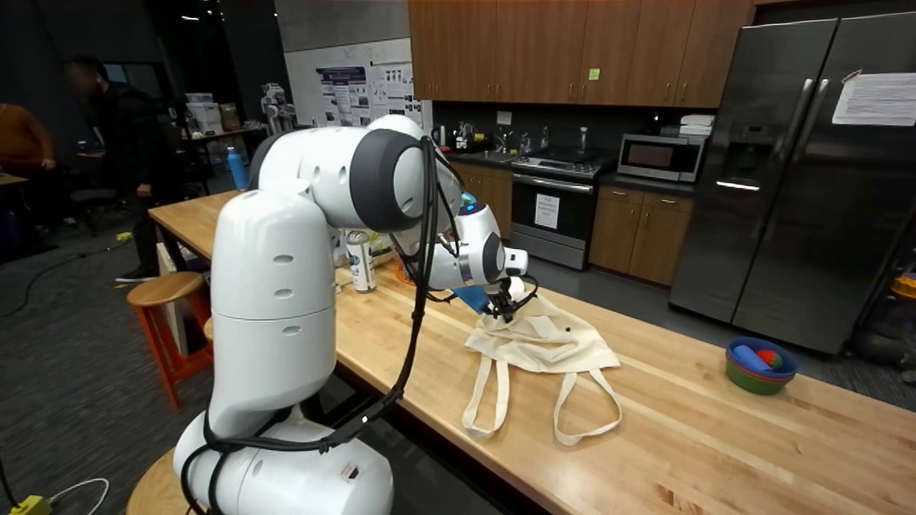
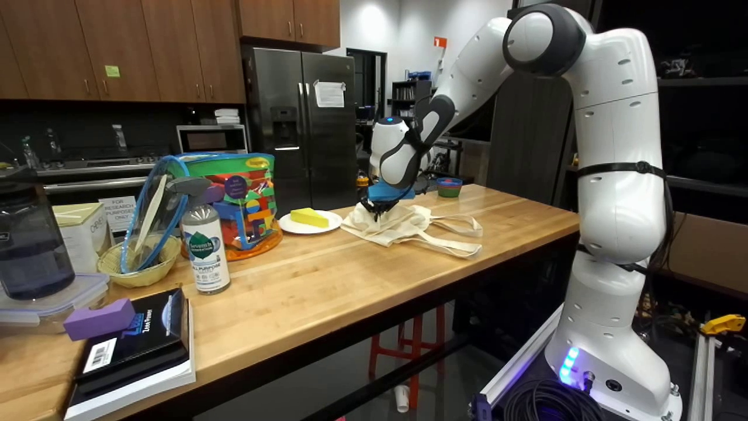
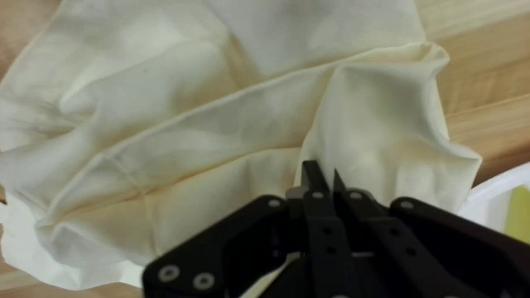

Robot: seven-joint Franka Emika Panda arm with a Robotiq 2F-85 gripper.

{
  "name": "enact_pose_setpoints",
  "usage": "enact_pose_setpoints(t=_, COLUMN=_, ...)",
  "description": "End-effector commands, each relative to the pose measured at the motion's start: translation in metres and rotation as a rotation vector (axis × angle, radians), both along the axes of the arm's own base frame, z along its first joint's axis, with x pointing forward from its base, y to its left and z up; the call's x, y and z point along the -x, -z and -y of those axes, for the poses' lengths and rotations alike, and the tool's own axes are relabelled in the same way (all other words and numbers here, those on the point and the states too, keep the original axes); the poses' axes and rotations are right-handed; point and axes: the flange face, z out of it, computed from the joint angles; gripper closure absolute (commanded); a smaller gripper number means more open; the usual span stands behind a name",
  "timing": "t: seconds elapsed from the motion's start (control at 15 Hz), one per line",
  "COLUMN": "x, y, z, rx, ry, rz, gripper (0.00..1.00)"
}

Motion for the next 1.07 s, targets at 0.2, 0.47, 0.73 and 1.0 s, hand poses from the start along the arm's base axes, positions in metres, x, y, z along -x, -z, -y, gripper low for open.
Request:
enact_pose_setpoints(t=0.2, x=0.047, y=0.007, z=-0.092, rx=0.003, ry=-0.266, rz=-0.086, gripper=0.99)
enact_pose_setpoints(t=0.47, x=0.069, y=0.015, z=-0.111, rx=0.026, ry=-0.356, rz=-0.156, gripper=0.99)
enact_pose_setpoints(t=0.73, x=0.087, y=0.021, z=-0.107, rx=0.051, ry=-0.411, rz=-0.231, gripper=0.99)
enact_pose_setpoints(t=1.0, x=0.092, y=0.027, z=-0.089, rx=0.079, ry=-0.384, rz=-0.281, gripper=0.99)
